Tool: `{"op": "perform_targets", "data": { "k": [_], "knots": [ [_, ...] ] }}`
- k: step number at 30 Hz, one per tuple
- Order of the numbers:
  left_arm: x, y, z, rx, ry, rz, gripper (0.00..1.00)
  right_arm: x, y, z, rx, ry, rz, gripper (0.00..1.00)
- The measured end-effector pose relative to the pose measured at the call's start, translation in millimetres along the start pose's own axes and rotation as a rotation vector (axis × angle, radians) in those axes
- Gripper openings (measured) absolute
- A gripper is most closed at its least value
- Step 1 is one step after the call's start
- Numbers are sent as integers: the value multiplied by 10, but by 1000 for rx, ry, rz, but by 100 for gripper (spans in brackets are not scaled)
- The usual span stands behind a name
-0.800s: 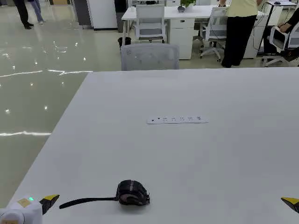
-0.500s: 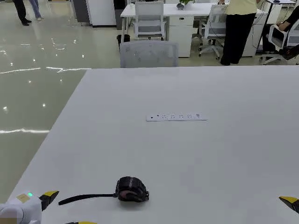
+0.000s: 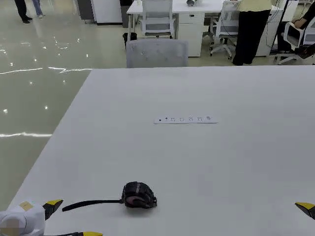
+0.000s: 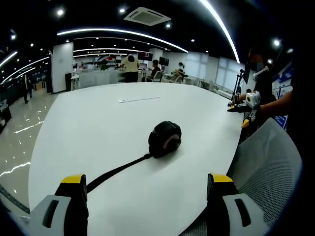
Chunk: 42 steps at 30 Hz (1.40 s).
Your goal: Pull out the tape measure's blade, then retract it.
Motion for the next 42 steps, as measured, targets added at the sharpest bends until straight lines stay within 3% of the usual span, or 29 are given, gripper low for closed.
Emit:
{"op": "perform_targets", "data": {
  "k": [18, 24, 25, 32, 42],
  "knots": [
    [-44, -11, 24, -3, -9, 13, 100, -84, -41, -66, -9, 31, -22, 100],
    [-31, -49, -30, -35, -32, 48, 100, -52, -87, -133, -14, 54, -26, 100],
    [-61, -58, -17, -56, -69, 47, 99, -48, -96, -150, -15, 57, -29, 100],
    [29, -214, -180, -102, -95, 158, 99, -79, -193, -422, -3, 99, -65, 100],
    [92, -483, -485, -172, -218, 230, 99, -95, -409, -715, 18, 144, -104, 100]
  ]
}}
Point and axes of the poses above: the centre of the closed fingertips' face, and the gripper's own axes: y roughly backward along the fingers, x roughly to its right, z roughly out of its underside, the point moved 1 cm from there along y, roughly backward along the fingers, and after that the axes turned 4 degrees about z, right-handed, at the moved point
